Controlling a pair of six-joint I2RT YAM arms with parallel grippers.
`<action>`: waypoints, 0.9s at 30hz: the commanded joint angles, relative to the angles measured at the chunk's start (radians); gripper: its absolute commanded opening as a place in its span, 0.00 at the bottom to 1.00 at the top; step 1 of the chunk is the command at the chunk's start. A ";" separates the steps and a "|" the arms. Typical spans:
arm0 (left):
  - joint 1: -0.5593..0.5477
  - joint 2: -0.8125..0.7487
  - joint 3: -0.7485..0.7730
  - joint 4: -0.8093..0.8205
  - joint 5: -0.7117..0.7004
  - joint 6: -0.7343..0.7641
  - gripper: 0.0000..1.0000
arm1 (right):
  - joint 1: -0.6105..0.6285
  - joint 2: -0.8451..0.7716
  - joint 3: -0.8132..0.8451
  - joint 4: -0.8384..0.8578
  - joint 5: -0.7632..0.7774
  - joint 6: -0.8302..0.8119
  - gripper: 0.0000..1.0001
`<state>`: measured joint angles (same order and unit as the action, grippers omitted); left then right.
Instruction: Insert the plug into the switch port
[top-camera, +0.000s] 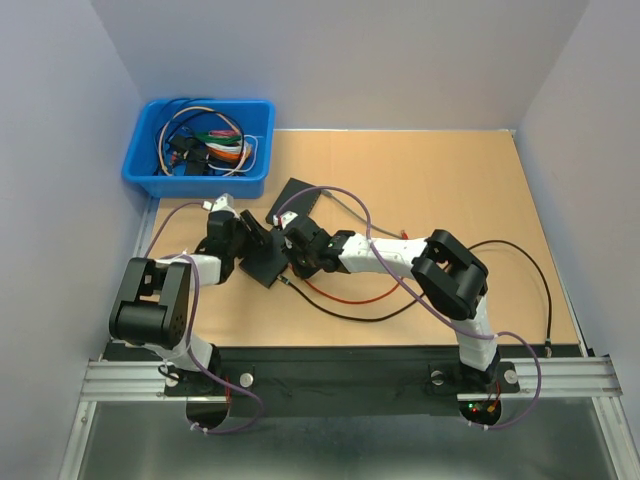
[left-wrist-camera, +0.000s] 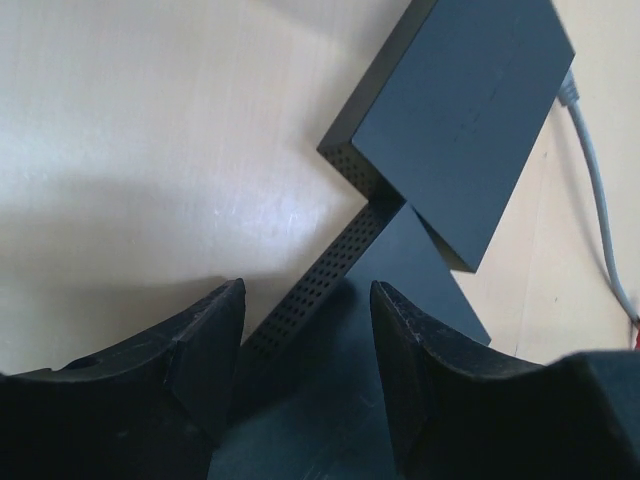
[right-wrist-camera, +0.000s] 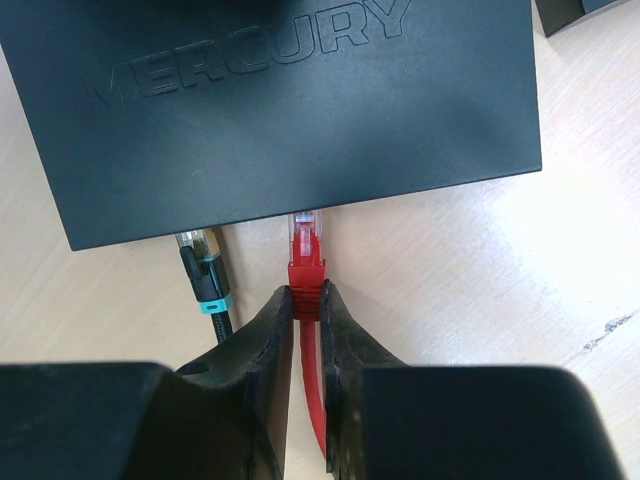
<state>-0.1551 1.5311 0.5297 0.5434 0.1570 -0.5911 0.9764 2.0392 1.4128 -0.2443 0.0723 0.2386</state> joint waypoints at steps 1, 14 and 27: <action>0.002 -0.022 -0.005 0.036 0.067 0.002 0.63 | 0.005 0.003 0.029 0.068 0.020 -0.010 0.00; -0.011 0.077 -0.003 0.016 0.213 0.017 0.62 | 0.007 0.018 0.058 0.068 0.018 -0.018 0.00; -0.090 0.121 -0.022 0.043 0.227 -0.007 0.60 | 0.007 -0.042 -0.024 0.069 0.067 -0.032 0.00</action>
<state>-0.1795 1.6089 0.5308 0.6540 0.2775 -0.5724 0.9764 2.0407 1.4055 -0.2695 0.0914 0.2283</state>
